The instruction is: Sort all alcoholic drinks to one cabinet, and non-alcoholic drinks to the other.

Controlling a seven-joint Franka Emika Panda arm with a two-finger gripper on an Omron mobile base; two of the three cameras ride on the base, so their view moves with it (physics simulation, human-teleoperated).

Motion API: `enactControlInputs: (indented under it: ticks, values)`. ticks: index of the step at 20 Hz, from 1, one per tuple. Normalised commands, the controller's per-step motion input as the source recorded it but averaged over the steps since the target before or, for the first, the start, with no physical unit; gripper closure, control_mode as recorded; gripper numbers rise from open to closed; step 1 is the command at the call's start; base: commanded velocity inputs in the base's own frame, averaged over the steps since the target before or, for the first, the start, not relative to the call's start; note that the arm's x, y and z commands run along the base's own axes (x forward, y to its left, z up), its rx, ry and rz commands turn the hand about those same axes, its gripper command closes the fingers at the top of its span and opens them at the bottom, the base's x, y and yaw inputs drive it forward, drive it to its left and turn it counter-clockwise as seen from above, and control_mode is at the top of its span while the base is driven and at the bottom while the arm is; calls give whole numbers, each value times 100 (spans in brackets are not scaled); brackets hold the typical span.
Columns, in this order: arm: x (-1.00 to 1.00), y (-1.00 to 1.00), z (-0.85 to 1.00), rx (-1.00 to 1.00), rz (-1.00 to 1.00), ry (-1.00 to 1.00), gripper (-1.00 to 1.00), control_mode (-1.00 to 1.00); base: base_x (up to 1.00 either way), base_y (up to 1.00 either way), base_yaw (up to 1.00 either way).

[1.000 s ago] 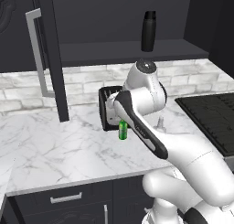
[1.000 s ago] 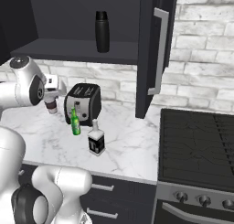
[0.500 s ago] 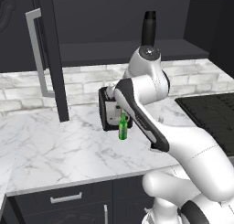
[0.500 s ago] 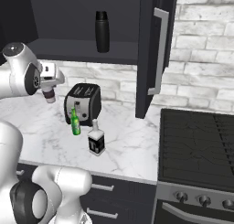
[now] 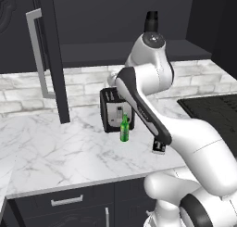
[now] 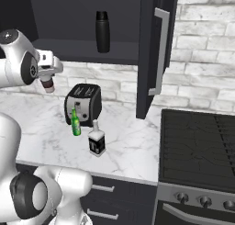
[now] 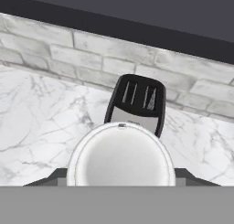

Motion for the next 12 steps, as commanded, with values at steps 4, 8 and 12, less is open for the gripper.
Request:
enactControlInputs:
  ticks: [4,8,12]
  values:
    - [4,0,32,0,0,-1,100,-100,0,0,0]
    - [4,0,30,0,-1,0,100,-100,0,0,0]
    - [3,0,27,0,-2,0,100,-100,0,0,0]
